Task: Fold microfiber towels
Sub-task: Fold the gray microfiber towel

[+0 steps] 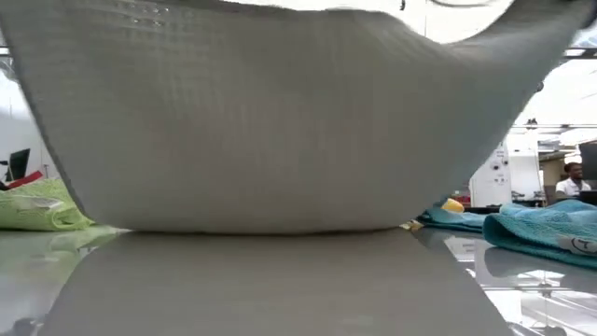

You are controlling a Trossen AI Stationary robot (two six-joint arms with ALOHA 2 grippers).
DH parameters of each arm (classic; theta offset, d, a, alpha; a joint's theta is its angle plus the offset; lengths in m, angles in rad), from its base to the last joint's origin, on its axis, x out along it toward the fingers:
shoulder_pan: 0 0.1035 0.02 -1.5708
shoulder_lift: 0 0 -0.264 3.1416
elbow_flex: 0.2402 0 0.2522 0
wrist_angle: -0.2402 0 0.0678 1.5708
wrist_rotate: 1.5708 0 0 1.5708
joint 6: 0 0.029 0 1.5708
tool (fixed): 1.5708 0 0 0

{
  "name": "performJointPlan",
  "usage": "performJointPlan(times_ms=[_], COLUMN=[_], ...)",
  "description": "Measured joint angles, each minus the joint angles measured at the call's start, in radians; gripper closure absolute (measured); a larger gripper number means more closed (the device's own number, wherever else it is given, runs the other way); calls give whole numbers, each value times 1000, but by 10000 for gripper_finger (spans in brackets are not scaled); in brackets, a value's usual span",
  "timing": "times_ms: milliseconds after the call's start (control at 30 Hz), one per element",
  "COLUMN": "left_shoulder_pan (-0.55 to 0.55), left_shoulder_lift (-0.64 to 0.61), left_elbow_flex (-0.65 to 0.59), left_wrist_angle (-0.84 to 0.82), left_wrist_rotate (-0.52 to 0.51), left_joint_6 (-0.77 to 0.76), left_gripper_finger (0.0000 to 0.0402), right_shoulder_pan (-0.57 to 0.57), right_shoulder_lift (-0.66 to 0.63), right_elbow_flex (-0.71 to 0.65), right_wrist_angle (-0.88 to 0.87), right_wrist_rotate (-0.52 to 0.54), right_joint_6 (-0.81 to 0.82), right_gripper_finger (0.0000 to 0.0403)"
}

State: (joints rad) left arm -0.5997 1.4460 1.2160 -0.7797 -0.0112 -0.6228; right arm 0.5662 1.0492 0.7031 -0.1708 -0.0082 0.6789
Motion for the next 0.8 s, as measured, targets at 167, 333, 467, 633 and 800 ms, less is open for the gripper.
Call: performJointPlan(times_ms=[167, 333, 467, 633, 800], left_shoulder_pan=[-1, 20, 69, 157, 260], left_shoulder_lift=[133, 168, 138, 105, 87], left_elbow_flex=[0, -4, -43, -113, -162], left_wrist_angle=[118, 19, -32, -34, -42], left_wrist_rotate=[159, 162, 119, 64, -9], left_joint_6=[0, 11, 34, 110, 191], left_gripper_finger=[401, 401, 401, 401, 401], right_shoulder_pan=[68, 64, 12, -91, -203], right_shoulder_lift=[29, 56, 51, 32, 21], right_elbow_flex=[-164, -225, -226, -210, -169], right_wrist_angle=[275, 300, 261, 139, -25], right_wrist_rotate=[-4, 16, 36, 45, 46], right_joint_6=[173, 226, 177, 110, 32], right_gripper_finger=[394, 394, 394, 394, 394])
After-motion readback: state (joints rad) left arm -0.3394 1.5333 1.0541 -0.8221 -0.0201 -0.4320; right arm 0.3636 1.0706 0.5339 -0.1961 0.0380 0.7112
